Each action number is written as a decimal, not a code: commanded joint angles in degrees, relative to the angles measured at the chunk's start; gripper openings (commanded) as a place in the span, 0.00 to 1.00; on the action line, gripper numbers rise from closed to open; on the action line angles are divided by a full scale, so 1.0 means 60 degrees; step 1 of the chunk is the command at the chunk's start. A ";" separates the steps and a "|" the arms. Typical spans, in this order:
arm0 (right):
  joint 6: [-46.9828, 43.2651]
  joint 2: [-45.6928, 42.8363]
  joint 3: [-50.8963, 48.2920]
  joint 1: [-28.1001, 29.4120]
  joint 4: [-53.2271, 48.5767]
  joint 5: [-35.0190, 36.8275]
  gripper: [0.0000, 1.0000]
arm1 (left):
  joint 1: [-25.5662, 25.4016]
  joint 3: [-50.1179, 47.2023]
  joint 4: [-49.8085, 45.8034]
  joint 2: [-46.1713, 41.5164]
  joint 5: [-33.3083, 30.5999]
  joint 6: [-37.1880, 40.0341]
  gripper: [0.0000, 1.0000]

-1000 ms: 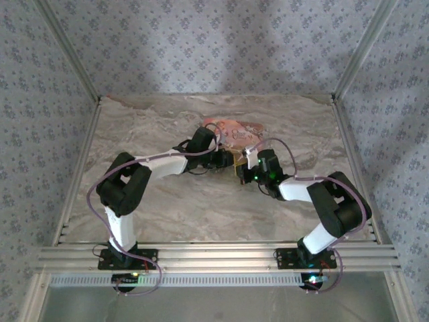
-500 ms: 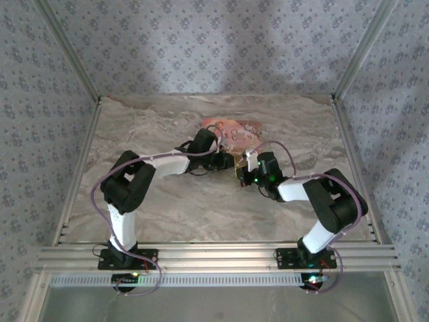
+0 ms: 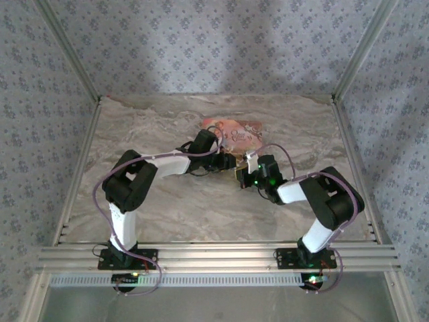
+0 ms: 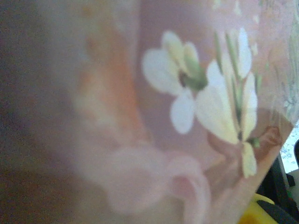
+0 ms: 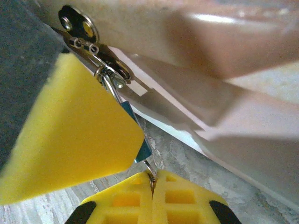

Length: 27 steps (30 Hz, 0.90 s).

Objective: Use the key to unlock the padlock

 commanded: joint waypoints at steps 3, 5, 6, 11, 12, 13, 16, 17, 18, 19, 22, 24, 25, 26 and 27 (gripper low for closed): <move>0.0130 0.0049 0.0359 0.0221 0.1027 -0.0550 0.00 | -0.0255 -0.0192 0.0058 -0.0272 0.0855 -0.0256 0.42; 0.0170 0.0045 0.0414 0.0232 0.0988 -0.0591 0.00 | -0.0181 -0.0350 0.0054 -0.0469 0.0816 -0.0255 0.45; 0.0181 0.0048 0.0436 0.0228 0.0965 -0.0609 0.00 | -0.0132 -0.0446 0.0068 -0.0594 0.0768 -0.0265 0.46; 0.0225 0.0064 0.0540 0.0277 0.0782 -0.0614 0.00 | 0.0081 -0.1042 0.0282 -0.1322 0.0505 -0.0298 0.58; 0.0232 0.0106 0.0556 0.0307 0.0755 -0.0610 0.00 | 0.0124 -0.1195 0.0384 -0.1470 0.0462 -0.0336 0.59; 0.0219 0.0156 0.0593 0.0337 0.0731 -0.0638 0.00 | 0.0164 -0.1334 0.0497 -0.1606 0.0431 -0.0391 0.61; 0.0302 0.0274 0.0665 0.0416 0.0698 -0.0650 0.00 | 0.0303 -0.1825 0.0901 -0.1935 0.0319 -0.0698 0.62; 0.0366 0.0314 0.0671 0.0432 0.0754 -0.0651 0.00 | 0.0343 -0.1996 0.1084 -0.2031 0.0284 -0.0823 0.63; 0.0431 0.0362 0.0684 0.0447 0.0793 -0.0668 0.00 | 0.0421 -0.2231 0.1319 -0.2129 0.0232 -0.0993 0.63; 0.0472 0.0394 0.0725 0.0481 0.0785 -0.0683 0.00 | 0.0490 -0.2457 0.1558 -0.2240 0.0166 -0.1171 0.63; 0.0619 0.0535 0.0838 0.0577 0.0773 -0.0753 0.00 | 0.0718 -0.3073 0.2136 -0.2510 -0.0047 -0.1629 0.63; 0.0784 0.0590 0.0890 0.0637 0.0781 -0.0772 0.00 | 0.0859 -0.3480 0.2721 -0.2600 -0.0099 -0.2039 0.62; 0.0892 0.0622 0.0912 0.0660 0.0770 -0.0777 0.00 | 0.0909 -0.3679 0.3136 -0.2609 -0.0122 -0.2312 0.61; 0.1006 0.0636 0.0921 0.0683 0.0781 -0.0806 0.00 | 0.0951 -0.3911 0.3615 -0.2583 -0.0155 -0.2641 0.59; 0.1108 0.0650 0.0934 0.0717 0.0788 -0.0800 0.00 | 0.0980 -0.4088 0.3997 -0.2542 -0.0170 -0.2866 0.58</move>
